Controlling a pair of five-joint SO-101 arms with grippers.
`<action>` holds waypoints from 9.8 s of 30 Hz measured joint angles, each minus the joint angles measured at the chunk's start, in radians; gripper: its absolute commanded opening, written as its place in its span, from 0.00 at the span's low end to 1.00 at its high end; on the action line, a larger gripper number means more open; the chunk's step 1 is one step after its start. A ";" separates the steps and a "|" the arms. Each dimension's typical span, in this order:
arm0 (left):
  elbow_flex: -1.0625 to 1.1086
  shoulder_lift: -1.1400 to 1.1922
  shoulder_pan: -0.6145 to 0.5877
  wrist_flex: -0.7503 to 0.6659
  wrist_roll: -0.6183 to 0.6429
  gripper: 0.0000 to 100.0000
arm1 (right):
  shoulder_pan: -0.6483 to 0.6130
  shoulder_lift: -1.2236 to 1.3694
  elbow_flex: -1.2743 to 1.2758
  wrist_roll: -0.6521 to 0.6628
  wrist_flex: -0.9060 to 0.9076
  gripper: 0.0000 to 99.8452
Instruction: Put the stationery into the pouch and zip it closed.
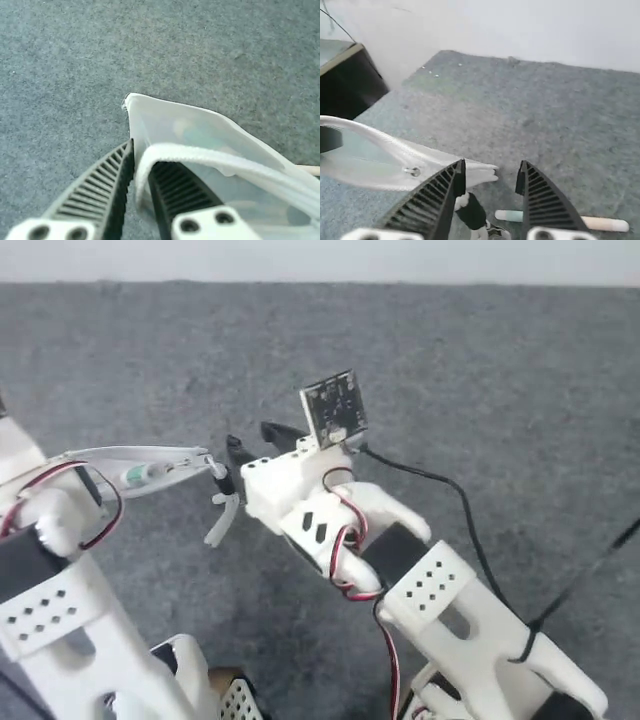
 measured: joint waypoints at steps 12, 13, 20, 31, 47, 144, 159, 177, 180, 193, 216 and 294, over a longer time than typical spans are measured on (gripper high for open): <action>0.012 0.000 -0.005 -0.015 0.000 0.01 | 0.044 0.184 -0.221 -0.103 0.255 0.16; 0.012 0.000 -0.005 -0.015 0.000 0.01 | 0.052 0.226 -0.249 -0.124 0.276 0.16; 0.012 0.000 -0.005 -0.015 0.000 0.01 | 0.094 0.445 -0.423 -0.180 0.433 0.16; 0.034 -0.002 -0.006 -0.026 0.000 0.01 | 0.138 0.647 -0.466 -0.245 0.454 0.17; 0.037 -0.002 -0.006 -0.035 0.000 0.01 | 0.173 0.876 -0.537 -0.396 0.454 0.17; 0.064 -0.023 -0.008 -0.035 0.000 0.01 | 0.265 1.619 -1.768 -0.477 1.231 0.01; 0.064 -0.023 -0.008 -0.035 0.000 0.01 | 0.270 1.712 -1.686 -0.410 1.209 0.13; 0.064 -0.023 -0.008 -0.035 0.000 0.01 | 0.270 1.712 -1.692 -0.410 1.226 0.00; 0.064 -0.023 -0.008 -0.035 0.000 0.01 | 0.264 1.712 -1.703 -0.410 1.231 0.01; 0.080 -0.032 -0.008 -0.035 0.000 0.01 | 0.236 1.514 -1.620 -0.261 1.234 0.01; 0.080 -0.032 -0.008 -0.035 0.000 0.01 | 0.147 0.919 -1.163 -0.215 1.234 0.01; 0.081 -0.032 0.038 -0.058 0.000 0.01 | -0.068 -0.103 -0.155 -0.133 -0.206 0.01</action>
